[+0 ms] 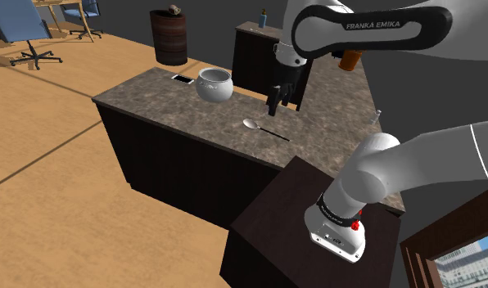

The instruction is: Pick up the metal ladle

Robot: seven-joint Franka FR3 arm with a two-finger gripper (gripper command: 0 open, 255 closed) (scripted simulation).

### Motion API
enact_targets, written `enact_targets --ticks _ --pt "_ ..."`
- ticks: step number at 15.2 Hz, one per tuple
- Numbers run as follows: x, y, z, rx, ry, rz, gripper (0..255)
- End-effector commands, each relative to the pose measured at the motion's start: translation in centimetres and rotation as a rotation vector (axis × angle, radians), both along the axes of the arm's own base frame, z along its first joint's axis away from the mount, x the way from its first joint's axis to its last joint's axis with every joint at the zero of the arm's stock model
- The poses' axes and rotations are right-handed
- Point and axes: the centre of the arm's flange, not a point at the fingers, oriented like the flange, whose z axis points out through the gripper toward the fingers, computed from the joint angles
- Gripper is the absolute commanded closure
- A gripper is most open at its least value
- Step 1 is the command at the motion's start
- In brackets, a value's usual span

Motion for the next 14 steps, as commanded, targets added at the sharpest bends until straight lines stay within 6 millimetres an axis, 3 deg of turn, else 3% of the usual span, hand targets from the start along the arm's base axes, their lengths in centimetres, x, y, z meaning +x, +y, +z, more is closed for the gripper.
enact_targets --ticks 1,14 --pt "0.7 -2.0 -1.8 -0.006 0.001 0.016 0" --pt "5.8 -12.6 -13.7 -0.043 0.016 0.109 0"
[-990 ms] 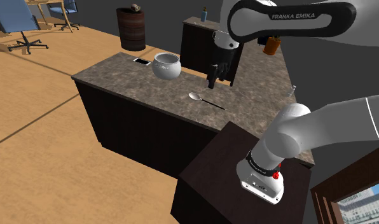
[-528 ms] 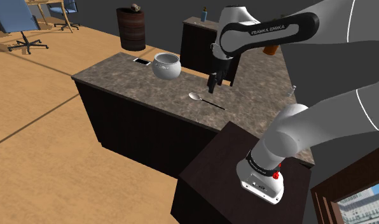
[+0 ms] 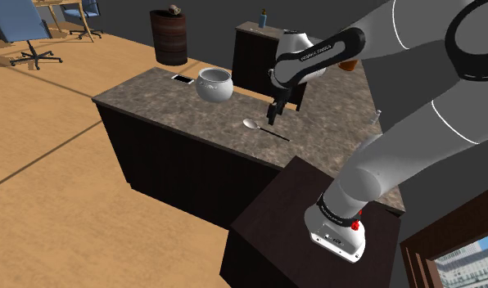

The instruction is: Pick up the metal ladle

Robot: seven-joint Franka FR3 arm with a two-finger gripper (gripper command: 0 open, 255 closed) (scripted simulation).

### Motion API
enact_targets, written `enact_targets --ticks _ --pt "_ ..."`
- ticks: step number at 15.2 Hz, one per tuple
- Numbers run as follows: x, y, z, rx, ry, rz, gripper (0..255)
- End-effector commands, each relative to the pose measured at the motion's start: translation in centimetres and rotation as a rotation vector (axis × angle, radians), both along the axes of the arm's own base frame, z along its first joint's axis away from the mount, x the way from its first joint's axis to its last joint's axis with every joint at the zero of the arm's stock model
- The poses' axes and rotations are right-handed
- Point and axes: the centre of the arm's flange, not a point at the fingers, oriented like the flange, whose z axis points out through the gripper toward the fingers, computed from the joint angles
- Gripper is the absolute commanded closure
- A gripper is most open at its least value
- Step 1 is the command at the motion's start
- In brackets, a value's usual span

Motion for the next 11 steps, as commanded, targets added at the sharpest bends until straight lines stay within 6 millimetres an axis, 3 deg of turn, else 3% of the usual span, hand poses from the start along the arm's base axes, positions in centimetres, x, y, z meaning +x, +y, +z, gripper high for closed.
enact_targets --ticks 1,11 --pt "0.8 -1.8 -2.0 -0.007 0.002 0.016 0" --pt "5.4 -9.9 -11.0 -0.035 0.013 0.088 0"
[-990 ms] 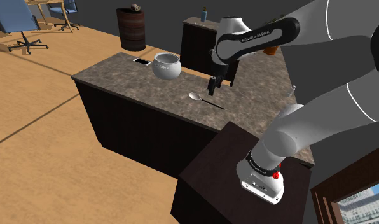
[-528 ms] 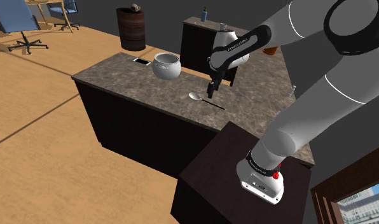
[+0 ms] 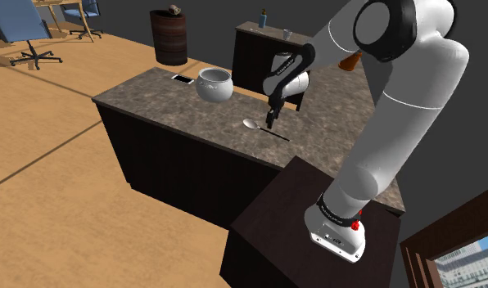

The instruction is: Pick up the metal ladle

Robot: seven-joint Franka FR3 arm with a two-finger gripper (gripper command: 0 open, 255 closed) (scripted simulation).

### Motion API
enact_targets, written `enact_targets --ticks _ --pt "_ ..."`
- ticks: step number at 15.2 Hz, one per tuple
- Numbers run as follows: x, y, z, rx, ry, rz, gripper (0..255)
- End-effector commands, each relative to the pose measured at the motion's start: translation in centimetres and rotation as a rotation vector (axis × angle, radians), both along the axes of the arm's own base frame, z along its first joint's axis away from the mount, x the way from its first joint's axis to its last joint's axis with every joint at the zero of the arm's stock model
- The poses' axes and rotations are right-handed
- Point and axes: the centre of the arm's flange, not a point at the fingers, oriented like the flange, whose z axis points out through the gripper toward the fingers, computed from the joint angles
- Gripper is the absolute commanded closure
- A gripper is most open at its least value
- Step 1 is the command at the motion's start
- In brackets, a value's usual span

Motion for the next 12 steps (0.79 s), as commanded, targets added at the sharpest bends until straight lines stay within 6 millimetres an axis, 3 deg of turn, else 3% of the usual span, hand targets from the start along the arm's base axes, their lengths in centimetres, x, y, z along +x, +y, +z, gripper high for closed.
enact_targets --ticks 1,12 --pt "0.9 -1.6 -2.1 -0.007 0.002 0.016 0" --pt "6.5 -10.4 -11.7 -0.038 0.015 0.095 0"
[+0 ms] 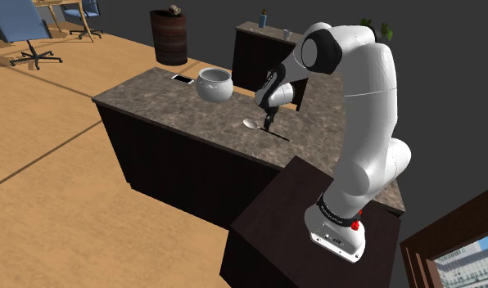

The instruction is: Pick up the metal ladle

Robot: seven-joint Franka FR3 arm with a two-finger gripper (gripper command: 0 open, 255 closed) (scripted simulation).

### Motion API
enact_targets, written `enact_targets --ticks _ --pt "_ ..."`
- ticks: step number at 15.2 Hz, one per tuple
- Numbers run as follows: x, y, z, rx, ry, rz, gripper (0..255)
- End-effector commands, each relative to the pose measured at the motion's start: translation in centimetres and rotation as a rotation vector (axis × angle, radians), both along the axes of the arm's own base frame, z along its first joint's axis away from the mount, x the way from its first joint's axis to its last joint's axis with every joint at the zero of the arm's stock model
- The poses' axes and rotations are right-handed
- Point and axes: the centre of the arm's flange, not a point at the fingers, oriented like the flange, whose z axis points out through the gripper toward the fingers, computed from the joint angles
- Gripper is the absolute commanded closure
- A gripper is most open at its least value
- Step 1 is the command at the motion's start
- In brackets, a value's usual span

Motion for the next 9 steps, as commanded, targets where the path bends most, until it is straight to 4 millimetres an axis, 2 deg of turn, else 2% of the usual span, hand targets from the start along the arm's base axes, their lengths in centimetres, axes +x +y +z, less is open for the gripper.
enact_targets --ticks 1,9 --pt "1.1 -1.7 -1.7 -0.005 0.002 0.015 0" --pt "1.1 -1.7 -5.7 -0.005 0.002 0.015 0"
